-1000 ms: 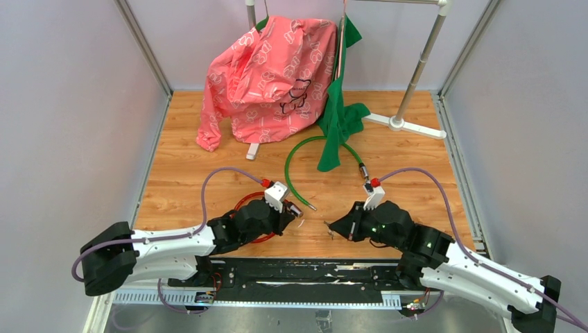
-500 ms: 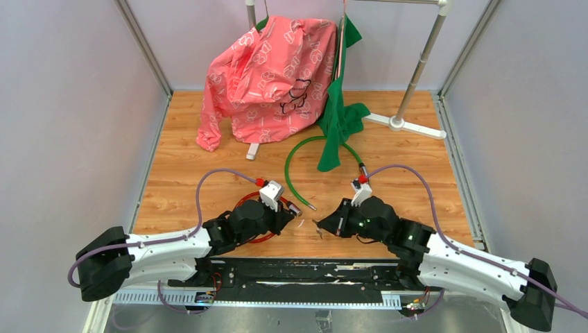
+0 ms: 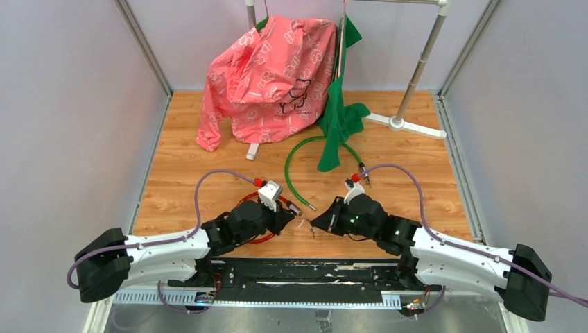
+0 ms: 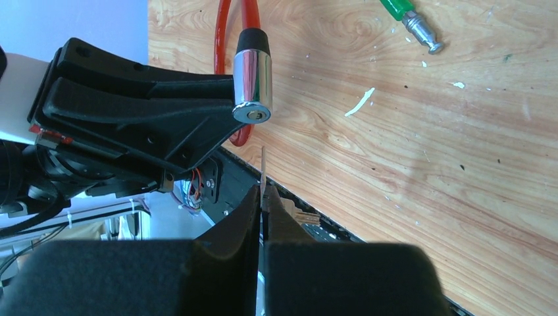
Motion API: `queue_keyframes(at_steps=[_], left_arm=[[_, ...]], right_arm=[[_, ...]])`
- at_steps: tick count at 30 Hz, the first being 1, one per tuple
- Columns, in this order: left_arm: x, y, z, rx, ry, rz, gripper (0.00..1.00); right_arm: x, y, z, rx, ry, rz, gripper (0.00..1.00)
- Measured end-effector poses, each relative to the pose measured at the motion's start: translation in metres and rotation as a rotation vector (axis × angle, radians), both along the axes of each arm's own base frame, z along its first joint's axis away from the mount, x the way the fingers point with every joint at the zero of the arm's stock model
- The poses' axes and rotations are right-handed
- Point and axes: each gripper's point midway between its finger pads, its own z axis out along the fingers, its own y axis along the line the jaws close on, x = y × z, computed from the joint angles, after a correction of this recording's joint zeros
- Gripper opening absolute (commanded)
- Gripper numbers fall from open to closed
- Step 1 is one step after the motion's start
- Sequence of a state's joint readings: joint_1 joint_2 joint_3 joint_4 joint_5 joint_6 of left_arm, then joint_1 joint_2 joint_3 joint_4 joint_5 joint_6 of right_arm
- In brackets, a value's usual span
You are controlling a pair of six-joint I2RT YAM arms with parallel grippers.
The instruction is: Unlock with the key
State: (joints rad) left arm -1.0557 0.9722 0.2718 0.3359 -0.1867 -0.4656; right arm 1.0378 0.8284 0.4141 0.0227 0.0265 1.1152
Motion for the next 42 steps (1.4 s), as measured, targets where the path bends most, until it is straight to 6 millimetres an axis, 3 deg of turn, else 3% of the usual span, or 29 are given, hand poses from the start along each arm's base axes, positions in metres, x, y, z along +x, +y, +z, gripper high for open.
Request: queue_keyframes(at_steps=[9, 17, 42], left_arm=[[0.0, 0.0, 0.001, -0.009, -0.002, 0.001, 0.0], [0.0, 0.001, 0.002, -0.015, -0.005, 0.002, 0.0], [0.005, 0.005, 0.008, -0.062, 0.001, 0.05, 0.0]], right_arm=[[0.006, 0.01, -0.008, 0.001, 0.03, -0.015, 0.0], [0.011, 0.019, 0.0, 0.026, 0.029, -0.024, 0.0], [0.022, 0.022, 0.008, 0.082, 0.049, -0.101, 0.0]])
